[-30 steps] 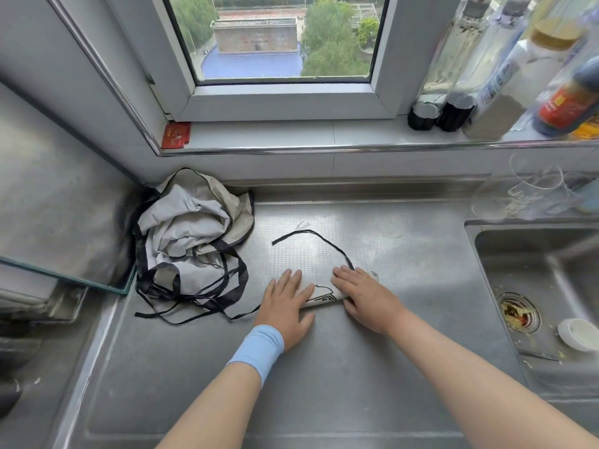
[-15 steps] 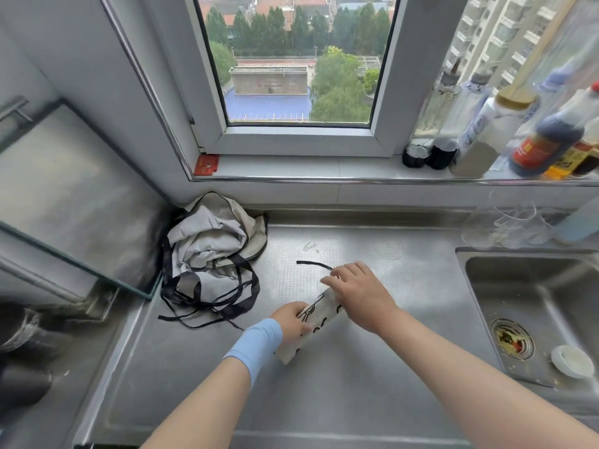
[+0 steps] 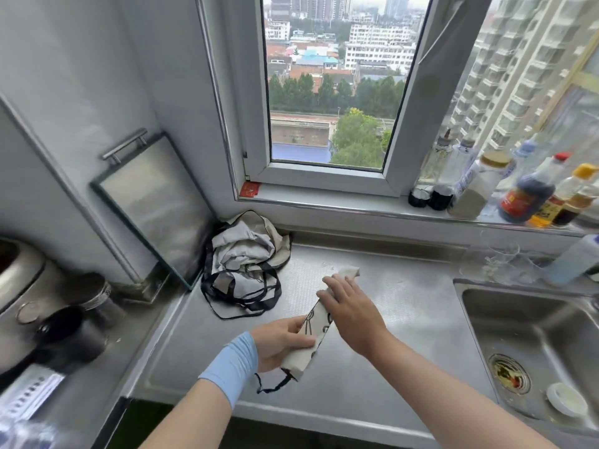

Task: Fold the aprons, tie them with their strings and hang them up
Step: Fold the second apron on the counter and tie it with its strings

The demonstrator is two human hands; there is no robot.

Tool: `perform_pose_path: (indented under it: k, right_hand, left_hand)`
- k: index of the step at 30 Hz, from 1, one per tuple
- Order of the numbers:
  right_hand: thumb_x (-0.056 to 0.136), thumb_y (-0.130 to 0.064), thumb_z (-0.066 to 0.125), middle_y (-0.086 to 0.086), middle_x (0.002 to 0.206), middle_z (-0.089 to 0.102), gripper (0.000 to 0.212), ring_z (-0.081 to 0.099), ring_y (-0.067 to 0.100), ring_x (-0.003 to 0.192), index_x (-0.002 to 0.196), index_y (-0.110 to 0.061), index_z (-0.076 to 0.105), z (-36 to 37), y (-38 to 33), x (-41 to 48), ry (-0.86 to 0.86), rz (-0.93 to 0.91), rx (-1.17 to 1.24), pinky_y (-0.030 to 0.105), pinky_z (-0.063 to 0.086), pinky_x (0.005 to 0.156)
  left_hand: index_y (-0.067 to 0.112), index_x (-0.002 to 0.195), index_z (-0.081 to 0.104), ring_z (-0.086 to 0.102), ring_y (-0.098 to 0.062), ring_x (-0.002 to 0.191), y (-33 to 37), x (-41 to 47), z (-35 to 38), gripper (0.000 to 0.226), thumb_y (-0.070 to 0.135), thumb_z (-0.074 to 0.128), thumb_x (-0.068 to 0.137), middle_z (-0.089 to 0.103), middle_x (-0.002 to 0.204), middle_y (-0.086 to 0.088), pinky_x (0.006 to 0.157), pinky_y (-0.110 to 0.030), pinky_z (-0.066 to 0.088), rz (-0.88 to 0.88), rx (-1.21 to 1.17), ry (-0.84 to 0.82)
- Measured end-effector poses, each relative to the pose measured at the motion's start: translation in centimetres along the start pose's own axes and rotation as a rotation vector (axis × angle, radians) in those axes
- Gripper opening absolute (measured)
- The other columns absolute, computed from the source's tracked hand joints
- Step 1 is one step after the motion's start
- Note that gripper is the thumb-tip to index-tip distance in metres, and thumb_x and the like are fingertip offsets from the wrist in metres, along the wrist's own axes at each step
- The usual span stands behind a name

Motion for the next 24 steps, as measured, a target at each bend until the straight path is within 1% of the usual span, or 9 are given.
perform_pose_path:
  k: [2,4,8,11,12,16,19,21,24]
  right_hand:
    - [0.077,-0.002,0.059,0.01,0.113,0.057,0.033,0.053,0.03,0.103,0.109,-0.013,0.063,-1.5,-0.1,0.7,0.042,-0.01,0.102,0.038,0.049,0.086]
    - [0.075,-0.002,0.069,0.005,0.102,0.063,0.036,0.059,0.026,0.088,0.109,-0.014,0.068,-3.0,-0.3,1.1,0.039,0.07,0.225,0.033,0.048,0.07]
    - [0.081,-0.017,0.068,-0.009,0.09,0.074,0.021,0.066,0.013,0.081,0.097,-0.027,0.076,-5.2,0.0,2.0,-0.116,0.455,0.551,0.027,0.049,0.068]
    - [0.082,-0.008,0.064,-0.002,0.074,0.072,0.017,0.059,0.008,0.065,0.084,-0.016,0.079,-5.9,-0.2,2.8,-0.255,0.659,0.894,0.023,0.046,0.06]
    - [0.082,-0.007,0.063,0.0,0.07,0.069,0.015,0.056,0.008,0.061,0.082,-0.011,0.078,-6.2,-0.5,3.1,-0.287,0.711,0.985,0.025,0.045,0.058]
    - [0.086,0.001,0.06,0.01,0.072,0.065,0.015,0.06,0.017,0.056,0.091,0.009,0.071,-8.0,-1.6,3.9,-0.448,0.8,1.225,0.027,0.051,0.052]
    - [0.088,0.009,0.05,0.019,0.085,0.065,0.02,0.066,0.02,0.064,0.102,0.02,0.059,-8.6,-2.5,3.7,-0.538,0.763,1.322,0.03,0.055,0.056]
    - [0.089,0.012,0.044,0.026,0.094,0.061,0.02,0.066,0.027,0.072,0.102,0.017,0.058,-8.8,-3.1,3.4,-0.606,0.754,1.39,0.038,0.054,0.059]
    - [0.089,0.016,0.04,0.034,0.105,0.061,0.029,0.064,0.037,0.094,0.112,0.013,0.057,-9.9,-3.8,3.0,-0.652,0.744,1.568,0.052,0.052,0.084]
  left_hand:
    - [0.005,0.132,0.052,0.06,-0.031,0.099,0.1,-1.1,0.3,0.05,0.001,0.067,0.084,0.063,0.107,-0.017,0.099,-0.049,0.046,0.016,-0.006,0.0]
    - [0.0,0.129,0.051,0.062,-0.028,0.091,0.6,-2.4,0.9,0.054,0.0,0.07,0.079,0.063,0.098,-0.015,0.094,-0.047,0.05,0.061,0.007,0.058]
    - [0.0,0.129,0.044,0.066,-0.031,0.095,1.9,-4.2,1.9,0.063,-0.001,0.075,0.074,0.069,0.096,-0.015,0.094,-0.045,0.051,0.17,-0.016,0.183]
    - [0.01,0.137,0.036,0.065,-0.032,0.107,2.5,-5.0,2.3,0.085,0.005,0.084,0.067,0.064,0.118,-0.02,0.094,-0.046,0.052,0.237,0.034,0.25]
    - [0.011,0.137,0.038,0.065,-0.029,0.108,2.6,-5.2,2.8,0.083,0.008,0.084,0.068,0.064,0.119,-0.016,0.093,-0.042,0.053,0.262,0.074,0.24]
    - [0.007,0.116,0.055,0.067,-0.02,0.092,3.3,-6.5,4.7,0.038,0.013,0.069,0.081,0.069,0.098,-0.006,0.081,-0.034,0.053,0.326,0.094,0.143]
    - [0.005,0.113,0.055,0.066,-0.023,0.081,3.7,-7.6,4.8,0.036,0.019,0.068,0.081,0.064,0.094,-0.011,0.065,-0.034,0.054,0.324,0.094,0.137]
    - [0.007,0.113,0.054,0.066,-0.026,0.079,3.6,-7.9,4.9,0.036,0.024,0.067,0.084,0.061,0.098,-0.015,0.057,-0.034,0.053,0.285,0.118,0.126]
    - [0.003,0.117,0.053,0.066,-0.033,0.084,3.5,-8.2,4.7,0.043,0.029,0.068,0.086,0.06,0.104,-0.02,0.065,-0.039,0.056,0.274,0.14,0.133]
Point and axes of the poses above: each hand's wrist, its own x-axis towards the middle knuckle, its own z-axis out of the palm, y = z × x, the point moved 4 cm from there along x, towards the middle knuckle
